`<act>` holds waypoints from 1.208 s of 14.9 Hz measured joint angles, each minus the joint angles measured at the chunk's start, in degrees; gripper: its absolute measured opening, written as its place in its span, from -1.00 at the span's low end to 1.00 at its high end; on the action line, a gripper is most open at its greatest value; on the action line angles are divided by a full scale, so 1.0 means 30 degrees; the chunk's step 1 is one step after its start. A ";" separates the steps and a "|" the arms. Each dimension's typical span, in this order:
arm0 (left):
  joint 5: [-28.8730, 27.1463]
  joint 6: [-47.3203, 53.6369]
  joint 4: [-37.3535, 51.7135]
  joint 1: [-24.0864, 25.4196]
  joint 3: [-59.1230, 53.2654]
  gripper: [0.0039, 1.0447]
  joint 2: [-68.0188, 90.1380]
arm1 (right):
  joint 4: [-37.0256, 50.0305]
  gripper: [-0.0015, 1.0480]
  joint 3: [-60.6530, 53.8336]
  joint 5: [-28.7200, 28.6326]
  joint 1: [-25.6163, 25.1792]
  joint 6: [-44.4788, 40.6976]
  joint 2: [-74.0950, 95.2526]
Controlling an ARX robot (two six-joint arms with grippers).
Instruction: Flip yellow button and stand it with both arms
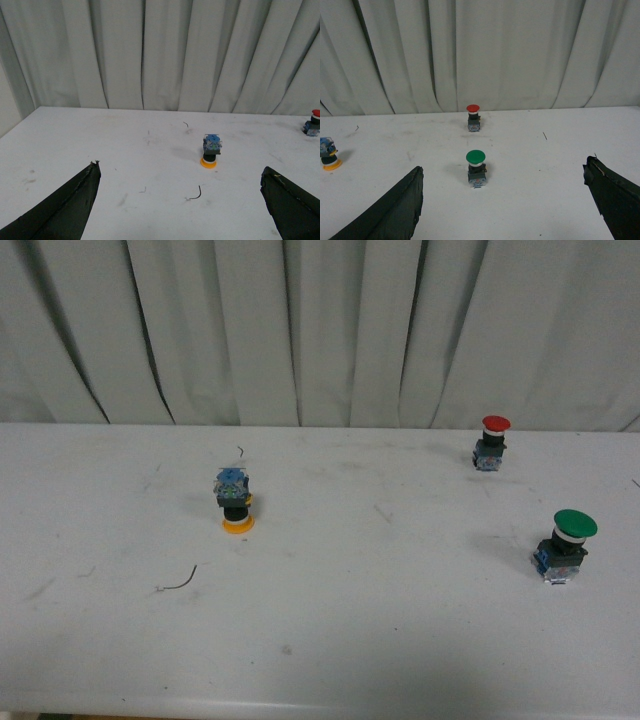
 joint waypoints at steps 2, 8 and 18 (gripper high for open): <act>0.0000 0.0000 0.0000 0.0000 0.0000 0.88 0.0000 | 0.0000 0.88 0.0000 0.0000 0.0000 0.0000 0.0000; 0.0000 0.0000 0.0000 0.0000 0.0000 0.88 0.0000 | 0.0000 0.88 0.0000 0.0000 0.0000 0.0000 0.0000; -0.0255 -0.0138 -0.0415 -0.0073 0.0058 0.88 0.0066 | 0.0000 0.88 0.0000 0.0000 0.0000 0.0000 0.0000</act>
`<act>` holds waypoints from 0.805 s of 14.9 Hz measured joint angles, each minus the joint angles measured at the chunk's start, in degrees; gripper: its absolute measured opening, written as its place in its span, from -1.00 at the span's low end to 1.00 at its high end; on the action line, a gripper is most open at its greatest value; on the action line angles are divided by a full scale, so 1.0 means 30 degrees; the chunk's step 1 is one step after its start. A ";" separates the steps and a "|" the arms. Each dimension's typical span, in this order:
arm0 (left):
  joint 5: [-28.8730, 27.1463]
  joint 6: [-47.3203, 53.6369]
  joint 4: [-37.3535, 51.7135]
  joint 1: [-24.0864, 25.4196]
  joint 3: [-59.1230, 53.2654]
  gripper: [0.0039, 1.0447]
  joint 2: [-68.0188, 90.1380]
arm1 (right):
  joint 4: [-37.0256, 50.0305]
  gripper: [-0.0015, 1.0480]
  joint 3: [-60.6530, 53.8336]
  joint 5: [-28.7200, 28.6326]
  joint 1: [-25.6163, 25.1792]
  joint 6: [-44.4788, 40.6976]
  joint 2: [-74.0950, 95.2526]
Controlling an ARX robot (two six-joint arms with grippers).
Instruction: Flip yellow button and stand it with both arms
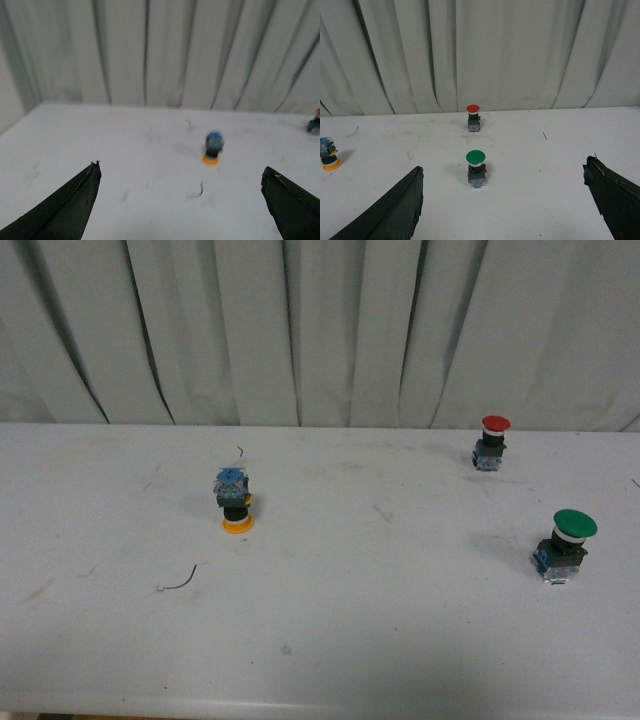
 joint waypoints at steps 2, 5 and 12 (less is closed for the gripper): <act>-0.3439 -0.3082 -0.3927 -0.0736 0.1836 0.88 0.2710 | 0.0029 0.88 0.0000 -0.0015 0.0000 -0.0022 0.0000; -0.1996 -0.4575 0.0845 0.1537 0.2725 0.88 0.6506 | 0.0007 0.88 0.0000 0.0000 0.0000 -0.0029 0.0000; 0.0816 -0.3606 1.0149 -0.0124 1.2371 0.88 2.7817 | 0.0000 0.88 0.0000 0.0000 0.0000 -0.0029 0.0000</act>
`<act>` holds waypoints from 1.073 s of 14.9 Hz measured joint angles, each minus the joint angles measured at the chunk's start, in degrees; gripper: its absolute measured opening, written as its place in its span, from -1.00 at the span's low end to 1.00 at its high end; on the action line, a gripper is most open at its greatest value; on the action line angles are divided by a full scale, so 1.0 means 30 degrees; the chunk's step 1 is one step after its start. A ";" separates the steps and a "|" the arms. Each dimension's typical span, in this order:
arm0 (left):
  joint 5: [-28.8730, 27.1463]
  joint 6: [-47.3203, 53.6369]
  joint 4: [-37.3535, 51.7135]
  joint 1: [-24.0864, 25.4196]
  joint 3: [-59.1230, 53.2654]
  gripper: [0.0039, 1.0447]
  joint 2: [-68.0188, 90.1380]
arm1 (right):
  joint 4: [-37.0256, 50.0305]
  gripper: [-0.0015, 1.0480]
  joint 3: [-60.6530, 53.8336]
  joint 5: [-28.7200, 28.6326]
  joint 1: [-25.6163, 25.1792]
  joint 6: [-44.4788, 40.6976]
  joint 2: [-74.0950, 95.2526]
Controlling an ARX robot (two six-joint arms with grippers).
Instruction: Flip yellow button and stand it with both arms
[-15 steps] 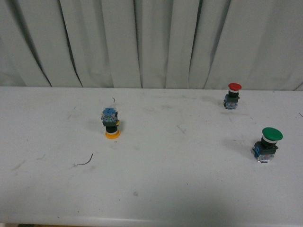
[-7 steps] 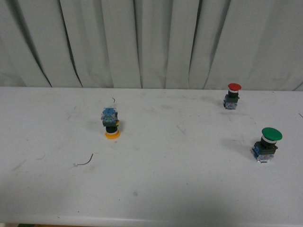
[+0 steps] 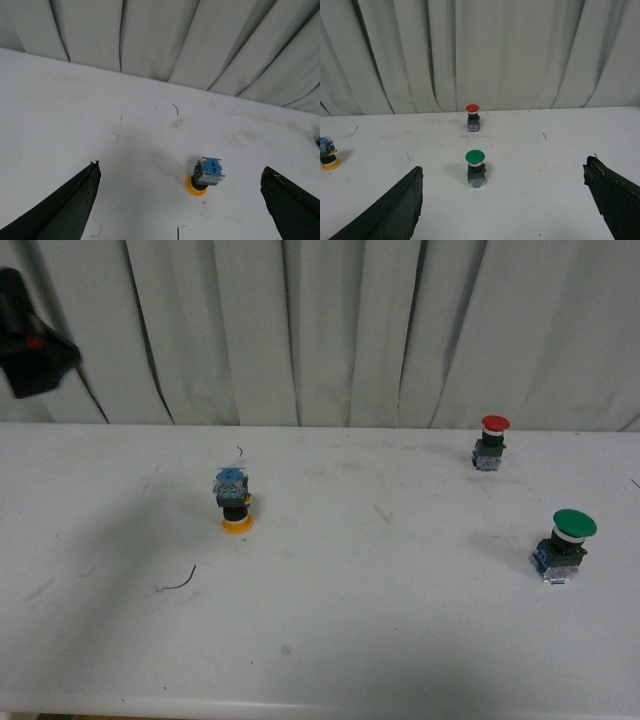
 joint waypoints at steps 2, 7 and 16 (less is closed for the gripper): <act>0.0182 0.0328 -0.1559 -0.0379 0.4248 0.88 0.4226 | -0.0007 0.88 0.0000 0.0000 0.0000 0.0000 0.0000; 0.2113 0.2528 -0.6339 -0.2521 1.2072 0.88 1.0477 | 0.0000 0.88 0.0000 0.0000 0.0000 0.0000 0.0000; 0.1370 0.4197 -1.2203 -0.3111 1.5875 0.88 1.3529 | 0.0000 0.88 0.0000 0.0007 0.0000 -0.0007 0.0000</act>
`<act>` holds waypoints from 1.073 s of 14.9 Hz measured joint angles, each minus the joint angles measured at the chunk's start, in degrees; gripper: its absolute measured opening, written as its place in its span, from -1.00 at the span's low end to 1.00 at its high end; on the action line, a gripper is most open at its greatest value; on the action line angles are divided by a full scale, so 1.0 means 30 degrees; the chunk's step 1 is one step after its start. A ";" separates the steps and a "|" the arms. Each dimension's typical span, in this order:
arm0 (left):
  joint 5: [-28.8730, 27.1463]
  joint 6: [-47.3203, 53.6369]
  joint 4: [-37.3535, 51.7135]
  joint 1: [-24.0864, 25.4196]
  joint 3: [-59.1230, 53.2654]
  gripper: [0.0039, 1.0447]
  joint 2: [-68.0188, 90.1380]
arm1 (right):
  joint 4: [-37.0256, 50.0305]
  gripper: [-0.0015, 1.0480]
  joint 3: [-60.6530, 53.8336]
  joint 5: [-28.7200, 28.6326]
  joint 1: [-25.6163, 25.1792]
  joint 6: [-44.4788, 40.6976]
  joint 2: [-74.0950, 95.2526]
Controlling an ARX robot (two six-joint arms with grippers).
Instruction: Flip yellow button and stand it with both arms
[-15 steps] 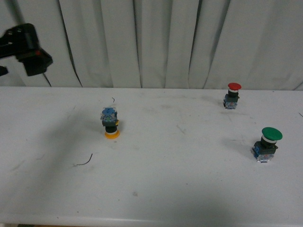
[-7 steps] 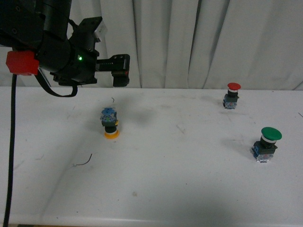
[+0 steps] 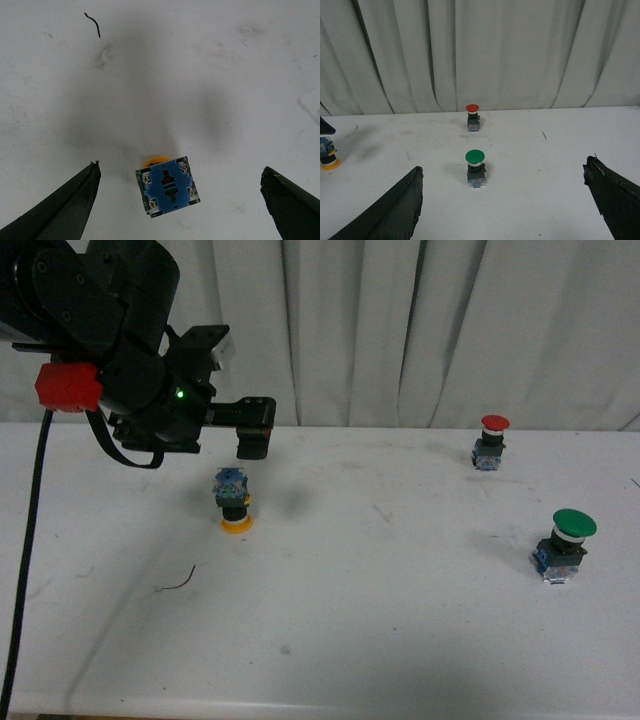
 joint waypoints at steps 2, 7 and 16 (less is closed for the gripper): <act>-0.0306 -0.0372 -0.0619 -0.0240 0.0415 0.88 0.0823 | 0.0000 0.88 0.0000 -0.0007 0.0000 0.0000 0.0000; -0.1384 -0.0801 -0.1588 -0.0350 0.1690 0.88 0.1756 | 0.0000 0.88 0.0000 -0.0007 0.0000 0.0000 0.0000; -0.1938 -0.1013 -0.2157 -0.0605 0.1938 -0.13 0.2076 | 0.0000 0.88 0.0000 -0.0007 0.0000 0.0000 0.0000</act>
